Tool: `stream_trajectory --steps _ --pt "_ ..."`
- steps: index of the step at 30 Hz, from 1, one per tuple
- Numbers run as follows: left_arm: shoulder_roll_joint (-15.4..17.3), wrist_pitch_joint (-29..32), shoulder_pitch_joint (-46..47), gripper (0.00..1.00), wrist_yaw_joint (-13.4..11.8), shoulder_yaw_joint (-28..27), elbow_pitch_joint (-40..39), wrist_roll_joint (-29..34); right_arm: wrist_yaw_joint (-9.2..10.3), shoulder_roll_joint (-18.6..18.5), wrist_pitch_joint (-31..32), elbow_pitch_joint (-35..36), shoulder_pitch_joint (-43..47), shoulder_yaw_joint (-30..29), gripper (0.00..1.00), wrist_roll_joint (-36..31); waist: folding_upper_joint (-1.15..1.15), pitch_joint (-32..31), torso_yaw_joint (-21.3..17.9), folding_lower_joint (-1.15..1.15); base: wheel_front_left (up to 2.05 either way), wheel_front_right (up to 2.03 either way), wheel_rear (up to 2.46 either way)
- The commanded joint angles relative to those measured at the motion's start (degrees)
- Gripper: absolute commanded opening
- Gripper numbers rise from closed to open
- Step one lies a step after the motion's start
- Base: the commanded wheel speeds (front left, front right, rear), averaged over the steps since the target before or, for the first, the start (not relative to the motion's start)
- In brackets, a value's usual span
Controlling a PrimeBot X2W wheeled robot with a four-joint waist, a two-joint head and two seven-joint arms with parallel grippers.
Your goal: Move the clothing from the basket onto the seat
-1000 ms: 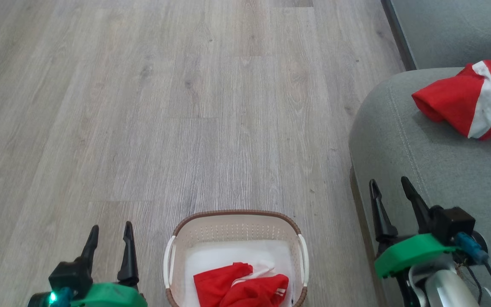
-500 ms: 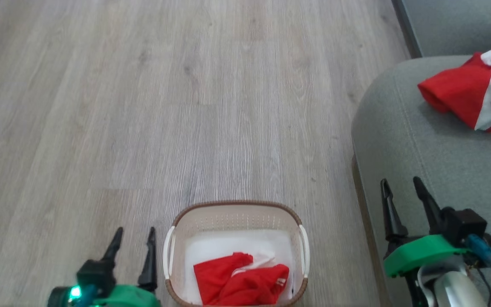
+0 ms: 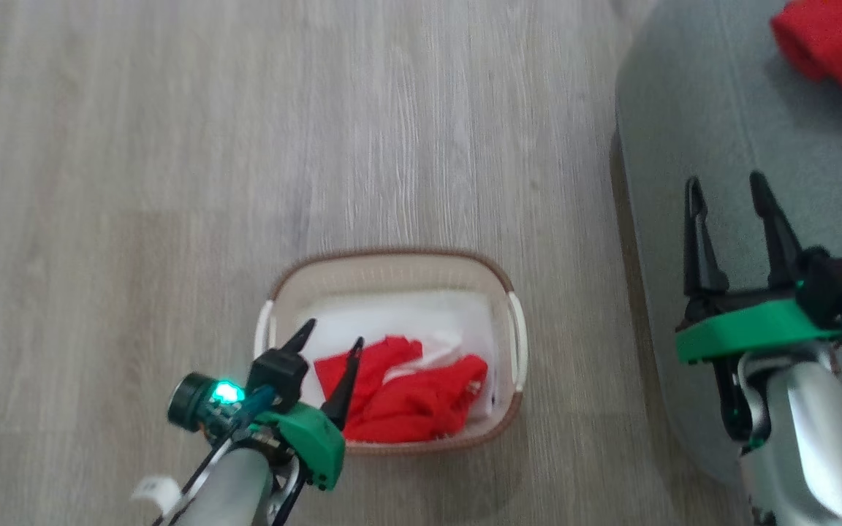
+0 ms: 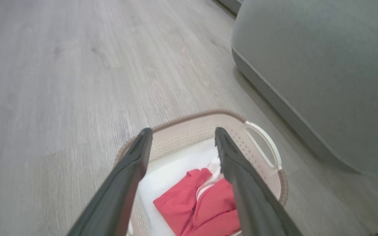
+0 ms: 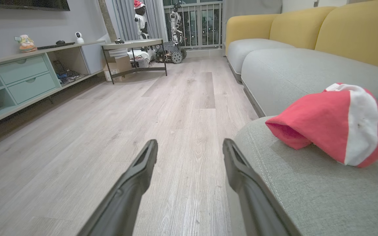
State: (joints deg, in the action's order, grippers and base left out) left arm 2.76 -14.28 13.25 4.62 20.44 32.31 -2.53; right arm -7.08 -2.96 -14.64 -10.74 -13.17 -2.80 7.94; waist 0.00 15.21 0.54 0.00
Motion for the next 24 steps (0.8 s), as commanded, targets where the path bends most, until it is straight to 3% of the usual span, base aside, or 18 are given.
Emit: stream_trajectory --steps 1,8,14,24 --pt "0.16 -0.72 3.0 1.0 0.44 -0.04 1.51 0.41 -0.41 0.08 -0.36 2.38 -2.26 1.55 1.0 -0.53 0.0 6.33 -2.16 0.0 0.0 0.0 0.0" --pt "0.13 -0.72 10.5 1.0 1.29 7.0 12.69 -0.88 -0.41 0.08 -0.36 4.04 -6.32 2.77 1.0 -0.21 0.0 14.1 -4.93 0.0 0.0 0.0 0.0" --pt "0.12 -0.72 15.67 1.0 0.47 10.99 21.15 -1.56 -0.41 0.08 -0.36 4.76 -8.96 4.19 1.0 0.96 0.0 19.34 -7.38 0.0 0.0 0.0 0.0" --pt "0.12 -0.72 20.48 1.0 -0.39 14.43 27.4 -3.04 -0.41 0.08 -0.36 5.73 -11.79 6.16 1.0 3.19 0.0 25.81 -10.94 0.0 0.0 0.0 0.0"
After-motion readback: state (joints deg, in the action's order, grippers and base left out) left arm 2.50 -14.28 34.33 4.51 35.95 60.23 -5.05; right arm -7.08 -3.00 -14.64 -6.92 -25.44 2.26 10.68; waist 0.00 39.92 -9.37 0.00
